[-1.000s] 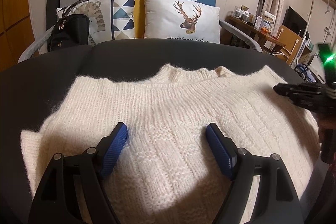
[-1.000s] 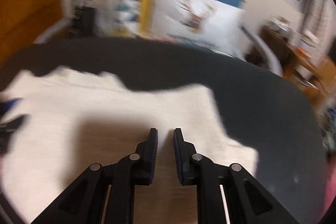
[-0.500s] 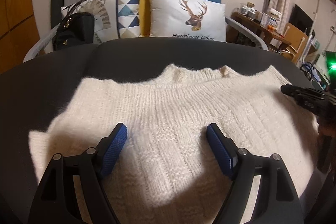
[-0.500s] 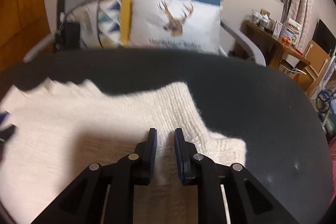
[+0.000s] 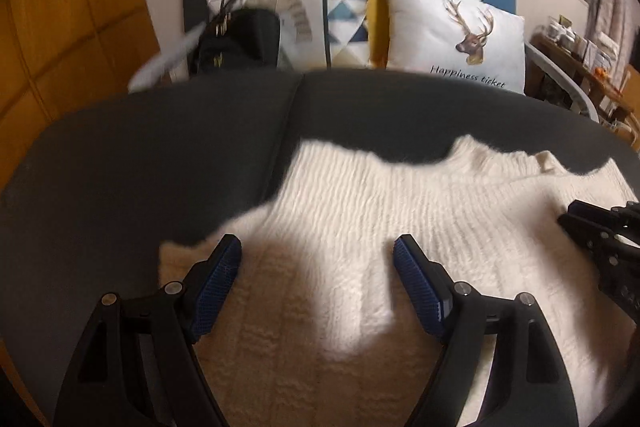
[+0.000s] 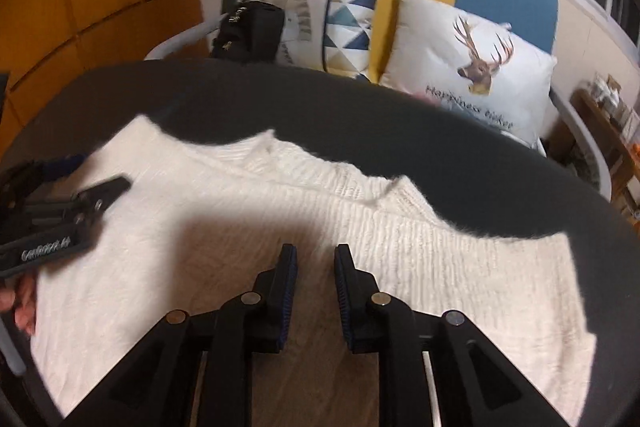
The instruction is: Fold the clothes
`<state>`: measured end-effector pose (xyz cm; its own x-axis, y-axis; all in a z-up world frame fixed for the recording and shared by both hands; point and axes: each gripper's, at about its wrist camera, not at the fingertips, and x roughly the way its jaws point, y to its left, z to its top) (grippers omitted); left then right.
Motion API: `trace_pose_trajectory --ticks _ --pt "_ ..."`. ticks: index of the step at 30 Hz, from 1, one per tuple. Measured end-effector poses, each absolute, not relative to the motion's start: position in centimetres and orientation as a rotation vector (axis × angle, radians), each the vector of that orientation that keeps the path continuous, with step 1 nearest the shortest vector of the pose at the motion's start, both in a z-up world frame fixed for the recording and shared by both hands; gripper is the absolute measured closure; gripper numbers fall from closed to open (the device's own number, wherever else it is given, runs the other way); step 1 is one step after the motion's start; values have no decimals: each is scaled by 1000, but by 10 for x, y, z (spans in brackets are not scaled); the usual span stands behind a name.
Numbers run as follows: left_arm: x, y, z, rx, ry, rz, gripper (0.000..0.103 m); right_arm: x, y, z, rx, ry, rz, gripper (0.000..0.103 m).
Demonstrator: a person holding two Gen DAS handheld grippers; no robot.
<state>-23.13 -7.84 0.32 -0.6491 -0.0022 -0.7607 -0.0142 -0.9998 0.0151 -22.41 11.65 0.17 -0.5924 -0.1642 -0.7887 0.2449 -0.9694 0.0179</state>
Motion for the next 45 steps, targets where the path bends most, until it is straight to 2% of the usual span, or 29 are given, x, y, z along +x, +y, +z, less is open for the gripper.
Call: trace_pose_trajectory --ticks 4,10,25,31,33,38,45 --pt "-234 -85 -5 -1321 -53 2834 20 -240 128 -8 1318 -18 -2641 83" --pt "-230 -80 -10 -1309 -32 2861 18 -236 121 -6 1285 65 -2699 83" --pt "-231 -86 -16 -1314 -120 2825 17 -238 131 -8 1284 -13 -2647 81" --pt "-233 -86 -17 -1310 -126 2826 17 -212 160 19 1218 -108 -2642 81" --pt "-233 -86 -18 -1312 -118 2830 17 -204 166 18 1258 -62 -2678 81" --pt "-232 -86 -18 -1313 -123 2826 17 -203 175 2 1277 227 -2774 79" --pt "-240 -88 -21 -1346 -124 2775 14 -211 193 -9 1265 100 -2775 77"
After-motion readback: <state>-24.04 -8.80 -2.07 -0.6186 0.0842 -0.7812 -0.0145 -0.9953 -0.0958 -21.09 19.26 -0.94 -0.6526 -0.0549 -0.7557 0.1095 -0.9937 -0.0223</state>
